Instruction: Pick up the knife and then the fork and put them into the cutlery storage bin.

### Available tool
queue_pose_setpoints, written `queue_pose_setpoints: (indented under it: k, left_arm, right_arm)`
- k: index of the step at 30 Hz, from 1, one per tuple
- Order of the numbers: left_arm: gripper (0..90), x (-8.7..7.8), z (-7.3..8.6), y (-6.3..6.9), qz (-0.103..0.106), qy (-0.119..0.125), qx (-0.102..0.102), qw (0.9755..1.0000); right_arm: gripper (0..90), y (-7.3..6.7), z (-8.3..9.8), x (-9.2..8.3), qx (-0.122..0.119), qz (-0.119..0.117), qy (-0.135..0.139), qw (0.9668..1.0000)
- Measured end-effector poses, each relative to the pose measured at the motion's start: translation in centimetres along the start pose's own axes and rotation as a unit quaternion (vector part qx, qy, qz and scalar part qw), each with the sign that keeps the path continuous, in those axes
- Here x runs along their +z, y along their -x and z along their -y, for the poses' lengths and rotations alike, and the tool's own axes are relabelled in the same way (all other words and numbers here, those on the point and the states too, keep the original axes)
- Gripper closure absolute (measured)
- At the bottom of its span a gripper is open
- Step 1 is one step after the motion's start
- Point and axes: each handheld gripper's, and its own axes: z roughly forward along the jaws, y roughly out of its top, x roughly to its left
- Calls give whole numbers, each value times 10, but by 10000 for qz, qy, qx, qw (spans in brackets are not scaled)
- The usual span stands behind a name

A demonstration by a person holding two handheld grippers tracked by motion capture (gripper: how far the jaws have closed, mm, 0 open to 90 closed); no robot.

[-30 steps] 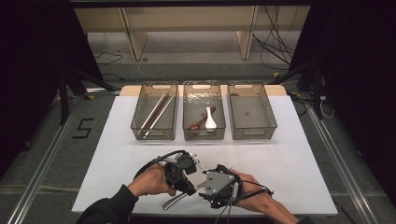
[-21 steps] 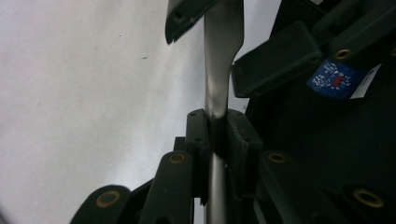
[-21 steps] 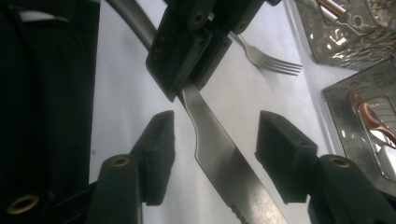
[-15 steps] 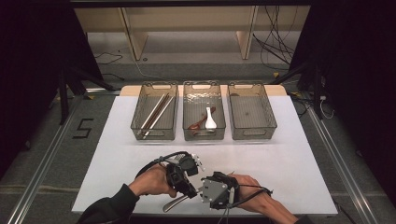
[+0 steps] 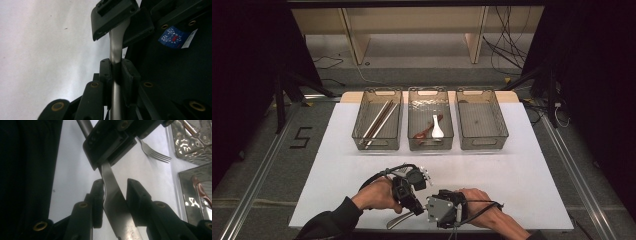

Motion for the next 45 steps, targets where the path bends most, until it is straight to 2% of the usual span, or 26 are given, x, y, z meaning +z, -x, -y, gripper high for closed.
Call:
queue_pose_setpoints:
  k: [3,6,8,9,12,13,15,17,19,22,23,24,30,34,35,36,40,42,43,44,45]
  left_arm:
    - [796,1,0,-1,53,-42,21,10000]
    - [794,3,-1,0,66,-48,24,10000]
    - [791,5,-1,-1,155,-63,-12,9999]
    - [789,6,-1,-2,188,-81,-20,9998]
    - [790,8,0,-3,175,-56,18,9998]
    - [795,7,0,-4,235,-84,-14,9997]
    - [793,7,0,-3,252,-35,-20,9997]
    - [788,6,0,-4,300,-10,-46,9995]
    - [780,2,2,-4,259,65,-60,9996]
    - [708,-7,5,-8,131,204,-143,9996]
    - [661,-11,7,-10,80,307,-198,9993]
    - [645,-15,9,-12,74,355,-228,9991]
    - [537,-33,22,-19,-99,628,-379,9973]
    - [432,-46,34,-25,-258,956,-533,9937]
    - [404,-49,36,-25,-353,1078,-568,9919]
    - [365,-52,39,-26,-413,1208,-605,9900]
    - [315,-63,49,-31,-643,1626,-740,9818]
    - [313,-66,55,-33,-739,1733,-772,9791]
    - [304,-66,58,-34,-801,1842,-831,9761]
    - [291,-67,61,-35,-864,1898,-860,9742]
    - [279,-67,64,-36,-887,1940,-891,9729]
  right_arm:
    - [695,-2,0,0,-83,-15,-7,10000]
    - [711,-4,0,0,-273,-39,0,9996]
    - [730,-5,0,0,-366,-40,28,9993]
    - [752,-5,0,-1,-318,-119,22,9994]
    - [886,-8,0,1,-537,-281,-46,9982]
    - [889,-11,0,2,-525,-239,-68,9983]
    - [890,-9,0,1,-523,-333,-87,9980]
    - [891,-9,0,0,-603,-300,-55,9977]
    - [891,-9,0,-2,-529,-263,-17,9982]
    - [891,-7,2,-3,-554,-230,-66,9982]
    - [891,-7,4,-4,-533,-222,-70,9983]
    - [891,-6,5,-4,-592,-215,-90,9980]
    - [891,-2,11,-7,-481,-161,-163,9986]
    - [891,3,15,-10,-341,-73,-210,9992]
    - [890,3,17,-11,-191,-87,-263,9994]
    - [891,5,18,-12,-167,-48,-259,9995]
    - [890,14,28,-14,-39,77,-318,9995]
    - [890,20,34,-16,159,145,-385,9990]
    - [890,24,38,-17,244,202,-389,9987]
    - [890,28,42,-18,310,229,-431,9983]
    - [890,32,45,-20,509,288,-436,9973]
